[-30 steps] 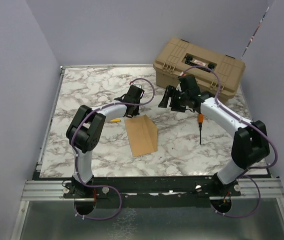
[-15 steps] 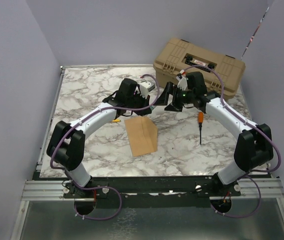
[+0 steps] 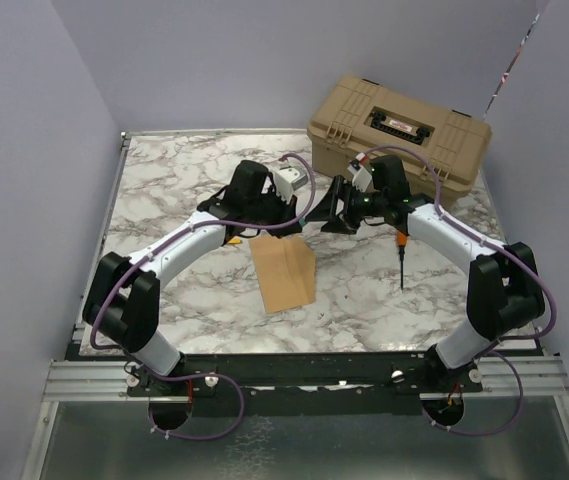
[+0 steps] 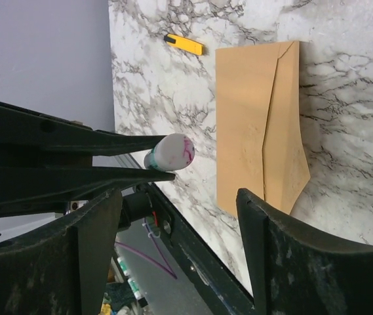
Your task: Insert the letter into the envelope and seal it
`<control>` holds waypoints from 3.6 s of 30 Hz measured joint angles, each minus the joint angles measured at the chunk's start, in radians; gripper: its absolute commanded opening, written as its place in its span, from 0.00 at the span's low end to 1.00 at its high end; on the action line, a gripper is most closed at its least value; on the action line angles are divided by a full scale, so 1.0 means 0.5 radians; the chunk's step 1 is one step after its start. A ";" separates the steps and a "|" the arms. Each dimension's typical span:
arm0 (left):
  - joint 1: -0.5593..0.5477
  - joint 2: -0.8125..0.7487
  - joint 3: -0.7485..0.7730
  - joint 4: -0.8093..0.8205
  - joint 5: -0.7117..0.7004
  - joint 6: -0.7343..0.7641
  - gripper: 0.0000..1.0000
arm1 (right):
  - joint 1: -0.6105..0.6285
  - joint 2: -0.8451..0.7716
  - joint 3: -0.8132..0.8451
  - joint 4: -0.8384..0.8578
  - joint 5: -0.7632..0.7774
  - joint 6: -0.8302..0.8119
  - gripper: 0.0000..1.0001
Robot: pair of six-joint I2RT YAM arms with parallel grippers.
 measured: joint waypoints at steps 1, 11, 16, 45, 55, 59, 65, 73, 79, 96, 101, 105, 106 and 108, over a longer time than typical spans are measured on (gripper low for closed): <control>0.000 -0.014 0.000 0.001 0.007 0.000 0.00 | 0.000 0.000 -0.005 0.015 -0.004 0.008 0.74; 0.000 -0.089 -0.114 0.066 0.093 -0.023 0.00 | 0.000 0.047 -0.064 0.357 -0.169 0.134 0.55; 0.000 -0.100 -0.124 0.094 0.098 -0.041 0.00 | 0.000 0.078 -0.090 0.426 -0.242 0.166 0.57; 0.000 -0.329 -0.332 0.244 0.153 -0.093 0.00 | -0.028 0.153 -0.093 0.508 -0.529 0.152 0.01; 0.143 -0.573 -0.566 0.134 0.243 -0.151 0.00 | -0.254 0.105 0.159 0.424 -0.567 0.083 0.01; 0.173 -0.570 -0.564 0.094 0.301 -0.175 0.00 | -0.254 0.076 0.251 0.309 -0.492 -0.062 0.01; 0.177 -0.563 -0.495 0.101 0.268 -0.245 0.00 | -0.070 0.054 0.471 -0.087 0.105 -0.515 0.01; 0.177 -0.562 -0.478 0.215 0.062 -0.372 0.00 | 0.224 0.171 0.463 -0.414 1.375 -0.807 0.01; 0.184 -0.530 -0.478 0.298 -0.013 -0.478 0.00 | 0.278 0.288 0.175 -0.371 1.910 -0.835 0.01; 0.185 -0.440 -0.466 0.361 -0.043 -0.607 0.00 | 0.279 0.432 -0.202 0.227 2.303 -0.778 0.29; 0.185 -0.427 -0.432 0.360 -0.042 -0.616 0.00 | 0.279 0.442 -0.201 0.261 2.308 -0.742 0.42; 0.185 -0.407 -0.315 0.362 -0.041 -0.624 0.00 | 0.278 0.433 -0.198 0.250 2.306 -0.697 0.53; 0.185 -0.404 -0.281 0.364 -0.040 -0.625 0.00 | 0.278 0.426 -0.198 0.237 2.305 -0.689 0.55; 0.185 -0.397 -0.214 0.375 -0.040 -0.631 0.00 | 0.279 0.401 -0.193 0.195 2.291 -0.665 0.60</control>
